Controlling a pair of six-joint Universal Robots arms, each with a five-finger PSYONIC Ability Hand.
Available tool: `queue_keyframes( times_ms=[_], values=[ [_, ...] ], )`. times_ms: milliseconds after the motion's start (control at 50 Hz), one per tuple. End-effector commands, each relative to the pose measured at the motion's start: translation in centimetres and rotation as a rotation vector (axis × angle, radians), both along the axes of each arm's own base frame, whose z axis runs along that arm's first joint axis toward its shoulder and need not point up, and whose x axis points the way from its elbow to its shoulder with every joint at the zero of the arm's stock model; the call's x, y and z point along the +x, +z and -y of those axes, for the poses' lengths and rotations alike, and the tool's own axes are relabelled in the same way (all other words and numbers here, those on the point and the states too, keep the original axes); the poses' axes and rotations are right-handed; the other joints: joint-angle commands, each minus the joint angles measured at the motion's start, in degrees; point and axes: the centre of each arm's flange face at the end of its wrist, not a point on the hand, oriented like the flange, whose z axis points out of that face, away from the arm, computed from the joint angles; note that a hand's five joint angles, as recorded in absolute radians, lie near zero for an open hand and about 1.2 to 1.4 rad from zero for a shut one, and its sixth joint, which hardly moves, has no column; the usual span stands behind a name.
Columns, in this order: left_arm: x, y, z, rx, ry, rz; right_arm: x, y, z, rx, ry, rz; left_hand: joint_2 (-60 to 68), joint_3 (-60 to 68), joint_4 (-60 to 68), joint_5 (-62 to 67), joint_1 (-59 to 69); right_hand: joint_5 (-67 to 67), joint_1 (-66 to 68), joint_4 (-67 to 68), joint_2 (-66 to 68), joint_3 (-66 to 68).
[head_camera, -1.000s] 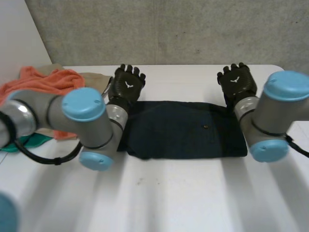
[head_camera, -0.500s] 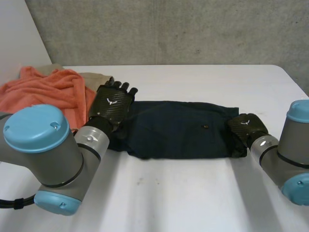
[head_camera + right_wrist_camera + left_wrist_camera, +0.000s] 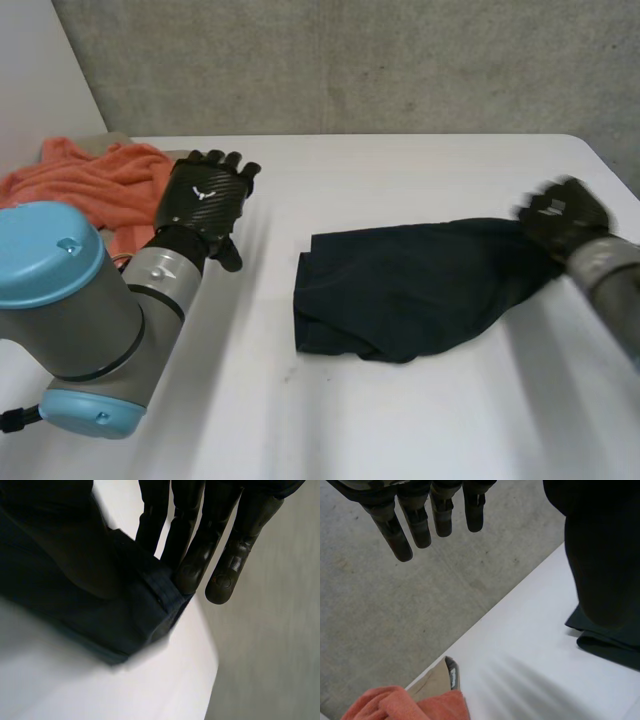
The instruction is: Fold the laundry.
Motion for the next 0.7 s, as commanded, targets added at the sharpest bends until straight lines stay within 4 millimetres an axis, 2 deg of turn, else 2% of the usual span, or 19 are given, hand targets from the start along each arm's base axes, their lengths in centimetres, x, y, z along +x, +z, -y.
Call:
queue_keyframes(
  times_ms=[20, 60, 80, 140, 220, 240, 300, 320, 360, 380, 440, 460, 500, 520, 580, 600, 660, 700],
  values=[
    [0.9, 0.9, 0.6, -0.003, 0.030, -0.051, 11.1, 0.2, -6.4, -0.129, 0.551, 0.062, -1.7, -1.9, -1.7, -3.0, -1.2, 14.8, 25.1, 11.9, 13.0, 12.1],
    [1.0, 1.2, 0.6, -0.001, 0.035, -0.073, 12.7, -1.0, -8.2, -0.097, 0.655, 0.066, -1.7, -1.9, -1.7, -3.0, -1.2, 14.8, 25.1, 11.9, 13.0, 12.1],
    [1.1, 1.5, 0.7, -0.002, 0.036, -0.093, 14.2, -2.3, -10.4, -0.062, 0.751, 0.063, -1.7, -1.9, -1.7, -3.0, -1.2, 14.8, 25.1, 11.9, 13.0, 12.1],
    [1.2, 2.2, 0.7, -0.009, 0.036, -0.128, 16.1, -4.2, -13.6, -0.022, 0.882, 0.046, -1.7, -1.9, -1.7, -3.0, -1.2, 14.8, 25.1, 11.9, 13.0, 12.1],
    [1.1, 2.9, 0.8, -0.025, 0.033, -0.144, 16.4, -3.7, -13.8, -0.010, 0.873, 0.076, -1.7, -1.9, -1.7, -3.0, -1.2, 14.8, 25.1, 11.9, 13.0, 12.1],
    [1.1, 2.9, 0.8, -0.027, 0.033, -0.145, 16.5, -3.0, -13.6, 0.008, 0.847, 0.122, -1.7, -1.9, -1.7, -3.0, -1.2, 10.2, 20.5, 7.3, 8.4, 7.5],
    [0.8, 3.7, 1.1, -0.050, 0.026, -0.158, 16.2, -1.8, -12.8, 0.073, 0.787, 0.236, -1.7, -1.9, -1.7, -3.0, -1.2, -21.3, -11.1, -24.3, -23.2, -24.1],
    [0.5, 4.4, 1.3, -0.070, 0.021, -0.169, 15.7, -0.5, -12.0, 0.121, 0.730, 0.342, -1.7, -1.9, -1.7, -3.0, -1.2, -33.6, -23.4, -36.5, -35.5, -36.3],
    [0.3, 5.1, 1.6, -0.088, 0.021, -0.181, 14.9, 1.2, -11.0, 0.162, 0.668, 0.466, -1.7, -1.9, -1.7, -3.0, -1.2, -46.6, -36.4, -49.6, -48.5, -49.3],
    [0.1, 5.7, 1.8, -0.106, 0.018, -0.193, 14.1, 3.0, -10.1, 0.201, 0.609, 0.595, -1.7, -1.9, -1.7, -3.0, -1.2, -55.0, -44.8, -57.9, -56.9, -57.7],
    [-0.6, 6.2, 2.2, -0.120, 0.006, -0.205, 12.7, 5.2, -8.7, 0.246, 0.530, 0.768, -1.7, -1.9, -1.7, -3.0, -1.2, -55.2, -44.9, -58.1, -57.0, -57.9],
    [-1.6, 6.1, 2.2, -0.115, -0.018, -0.204, 11.5, 6.1, -7.7, 0.277, 0.469, 0.860, -1.7, -1.9, -1.7, -3.0, -1.2, -55.2, -44.9, -58.1, -57.0, -57.9],
    [-3.2, 5.7, 1.7, -0.097, -0.057, -0.198, 10.3, 6.5, -6.6, 0.304, 0.404, 0.915, -1.7, -1.9, -1.7, -3.0, -1.2, -55.1, -44.8, -58.0, -57.0, -57.8],
    [-4.8, 5.0, 1.0, -0.065, -0.101, -0.183, 9.2, 6.4, -5.6, 0.327, 0.338, 0.924, -1.7, -1.9, -1.7, -3.0, -1.2, -54.9, -44.7, -57.9, -56.8, -57.6],
    [-6.4, 3.9, 0.6, -0.018, -0.139, -0.155, 7.9, 5.9, -4.1, 0.392, 0.239, 0.892, -1.7, -1.9, -1.7, -3.0, -1.2, -54.7, -44.5, -57.7, -56.6, -57.5],
    [-7.3, 2.8, 0.4, 0.024, -0.155, -0.129, 8.0, 5.5, -3.9, 0.416, 0.221, 0.879, -1.7, -1.9, -1.7, -3.0, -1.2, -54.4, -44.2, -57.4, -56.3, -57.1],
    [-8.1, 1.1, 0.5, 0.094, -0.162, -0.086, 8.2, 3.8, -2.7, 0.516, 0.159, 0.814, -1.7, -1.9, -1.7, -3.0, -1.2, -54.2, -44.0, -57.2, -56.1, -57.0],
    [-8.8, -0.7, 0.1, 0.174, -0.168, -0.045, 8.5, 3.1, -2.2, 0.551, 0.146, 0.779, -1.7, -1.9, -1.7, -3.0, -1.2, -53.9, -43.7, -56.9, -55.8, -56.6]
  ],
)
